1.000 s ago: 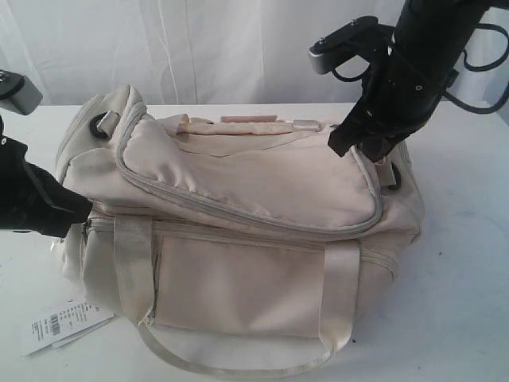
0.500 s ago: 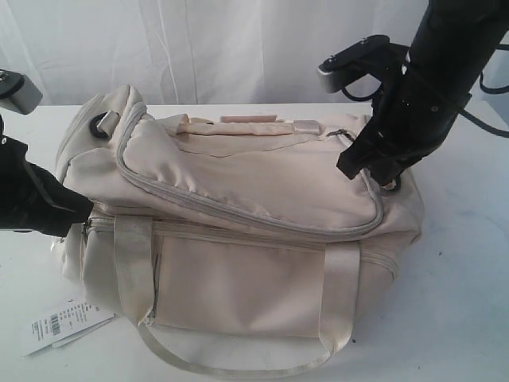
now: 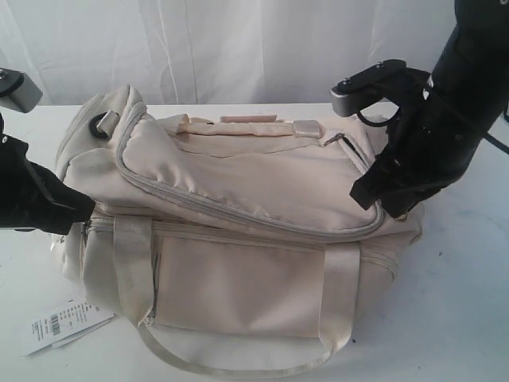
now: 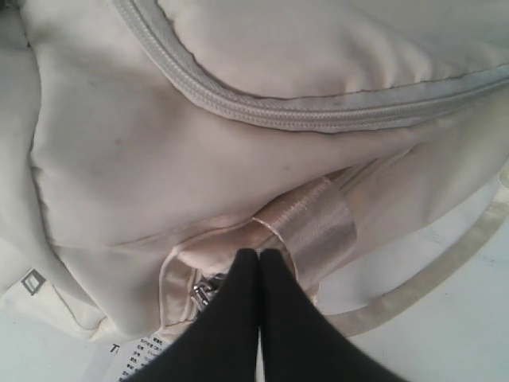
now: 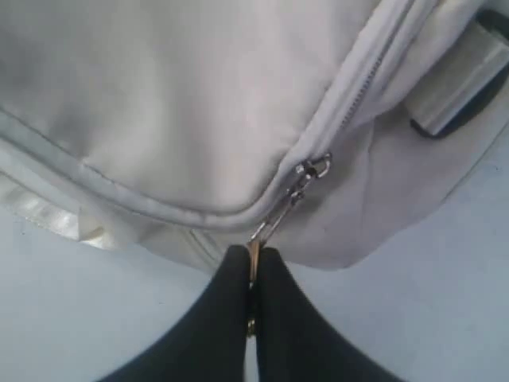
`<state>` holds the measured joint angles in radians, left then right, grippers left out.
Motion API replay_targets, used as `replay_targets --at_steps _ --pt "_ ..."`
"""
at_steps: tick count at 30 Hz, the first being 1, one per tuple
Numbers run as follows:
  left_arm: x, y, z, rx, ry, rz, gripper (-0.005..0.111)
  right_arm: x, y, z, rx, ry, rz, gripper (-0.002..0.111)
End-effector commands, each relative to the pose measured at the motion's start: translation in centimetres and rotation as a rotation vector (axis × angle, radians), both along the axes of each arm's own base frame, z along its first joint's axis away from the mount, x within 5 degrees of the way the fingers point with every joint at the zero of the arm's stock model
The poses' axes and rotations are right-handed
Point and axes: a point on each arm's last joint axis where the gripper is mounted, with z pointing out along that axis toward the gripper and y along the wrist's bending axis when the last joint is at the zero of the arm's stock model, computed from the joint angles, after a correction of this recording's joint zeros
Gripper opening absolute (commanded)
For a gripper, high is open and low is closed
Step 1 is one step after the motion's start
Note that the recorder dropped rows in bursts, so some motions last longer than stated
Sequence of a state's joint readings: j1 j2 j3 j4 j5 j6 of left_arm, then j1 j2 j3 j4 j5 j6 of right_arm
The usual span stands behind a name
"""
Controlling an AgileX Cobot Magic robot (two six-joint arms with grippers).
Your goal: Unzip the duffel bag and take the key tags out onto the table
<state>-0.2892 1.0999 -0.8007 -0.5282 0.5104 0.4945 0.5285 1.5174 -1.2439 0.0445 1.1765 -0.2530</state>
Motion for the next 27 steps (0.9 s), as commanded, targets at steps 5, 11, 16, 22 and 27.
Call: replay_targets --at_steps 5,11,16,22,27 --pt "-0.3 -0.2 0.1 -0.025 0.017 -0.006 0.000 -2.8 -0.5 -0.1 0.066 0.095 0.034 0.000" --pt "-0.3 -0.2 0.1 -0.034 0.019 -0.004 0.000 -4.0 0.5 -0.8 0.191 0.181 0.130 0.000" --pt "-0.3 -0.3 0.1 -0.038 0.020 -0.003 0.000 -4.4 1.6 -0.3 0.318 0.215 0.149 0.000" --pt "-0.3 -0.3 0.1 -0.038 0.020 -0.003 0.000 -4.1 2.2 -0.1 0.399 0.199 0.122 0.000" --pt "-0.3 -0.3 0.1 -0.038 0.019 -0.002 0.000 -4.0 2.3 0.0 0.405 0.188 0.117 0.000"
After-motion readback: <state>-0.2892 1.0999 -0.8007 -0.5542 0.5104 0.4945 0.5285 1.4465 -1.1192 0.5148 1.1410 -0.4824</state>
